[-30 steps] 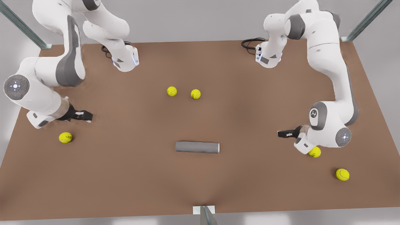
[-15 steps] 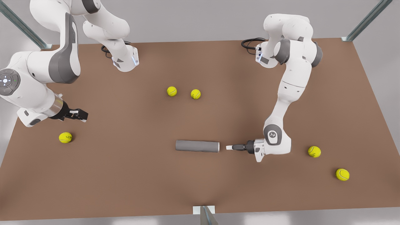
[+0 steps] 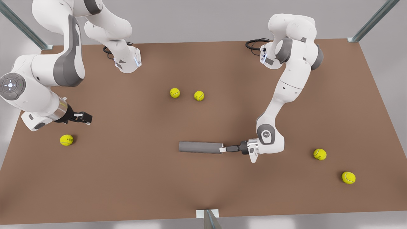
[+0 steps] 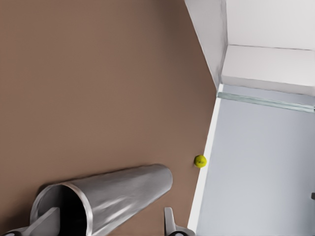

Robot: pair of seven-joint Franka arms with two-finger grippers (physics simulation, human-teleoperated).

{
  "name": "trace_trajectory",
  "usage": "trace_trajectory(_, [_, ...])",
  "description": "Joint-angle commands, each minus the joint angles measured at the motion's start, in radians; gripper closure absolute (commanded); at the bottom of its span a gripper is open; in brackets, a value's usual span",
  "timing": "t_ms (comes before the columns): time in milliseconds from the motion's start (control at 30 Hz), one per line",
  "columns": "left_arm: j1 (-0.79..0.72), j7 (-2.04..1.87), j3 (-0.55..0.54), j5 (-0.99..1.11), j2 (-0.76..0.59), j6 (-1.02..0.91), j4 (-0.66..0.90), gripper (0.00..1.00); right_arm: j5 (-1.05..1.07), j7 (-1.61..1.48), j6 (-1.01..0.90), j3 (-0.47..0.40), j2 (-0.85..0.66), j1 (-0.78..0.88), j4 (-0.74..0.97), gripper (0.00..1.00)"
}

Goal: Put the tennis tube upright

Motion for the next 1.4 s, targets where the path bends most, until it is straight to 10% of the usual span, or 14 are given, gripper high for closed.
trace_trajectory(0, [0.0,0.001,-0.002,-0.003,0.0,0.0,0.0,0.0,0.0,0.0,0.0,0.0,-0.002,0.0,0.0,0.0])
trace_trajectory(667, [-0.043,-0.003,-0.028,-0.006,0.008,-0.001,-0.025,0.0,-0.002,-0.002,0.0,0.0,-0.002,-0.001,0.003,0.0])
trace_trajectory(833, [-0.048,-0.008,-0.026,-0.005,0.012,-0.001,-0.025,0.39,-0.044,0.0,0.0,0.0,0.0,0.005,0.002,0.0])
trace_trajectory(1367, [-0.043,-0.069,-0.026,0.037,-0.003,-0.024,-0.025,0.58,-0.046,-0.002,-0.002,0.0,0.003,0.011,0.002,0.0])
